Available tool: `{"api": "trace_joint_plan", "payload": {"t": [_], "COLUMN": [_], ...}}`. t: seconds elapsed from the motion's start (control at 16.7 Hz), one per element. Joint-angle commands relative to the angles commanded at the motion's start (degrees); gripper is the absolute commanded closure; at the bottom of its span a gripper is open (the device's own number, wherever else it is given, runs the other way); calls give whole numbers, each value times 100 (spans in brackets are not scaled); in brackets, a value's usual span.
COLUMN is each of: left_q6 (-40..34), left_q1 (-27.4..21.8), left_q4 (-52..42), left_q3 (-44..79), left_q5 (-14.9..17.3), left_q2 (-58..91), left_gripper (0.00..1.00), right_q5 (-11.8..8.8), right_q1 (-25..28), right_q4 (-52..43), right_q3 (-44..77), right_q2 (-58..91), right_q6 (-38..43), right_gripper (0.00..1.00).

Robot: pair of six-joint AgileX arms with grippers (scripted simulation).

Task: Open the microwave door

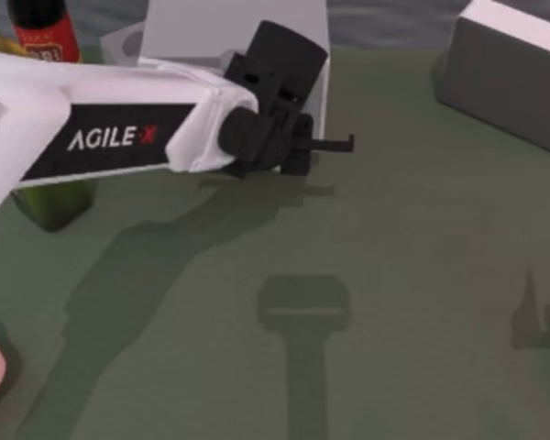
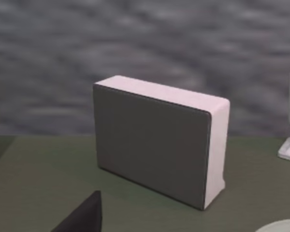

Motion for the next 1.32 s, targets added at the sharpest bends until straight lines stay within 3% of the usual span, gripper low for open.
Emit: {"api": "trace_joint_plan", "payload": {"t": [0.6, 1.32], "left_q6": [0, 298], "left_q1": [0, 55], "left_q4": [0, 204], "left_q3": [0, -342], "left_q5": [0, 226], "left_q2": [0, -215], "left_gripper": [100, 100], "right_q5": [0, 0], "right_q1": [0, 0], "right_q4": [0, 0], "right_q3": [0, 0], "right_q2": [0, 0], "right_q6": [0, 0], "right_gripper": [0, 0]}}
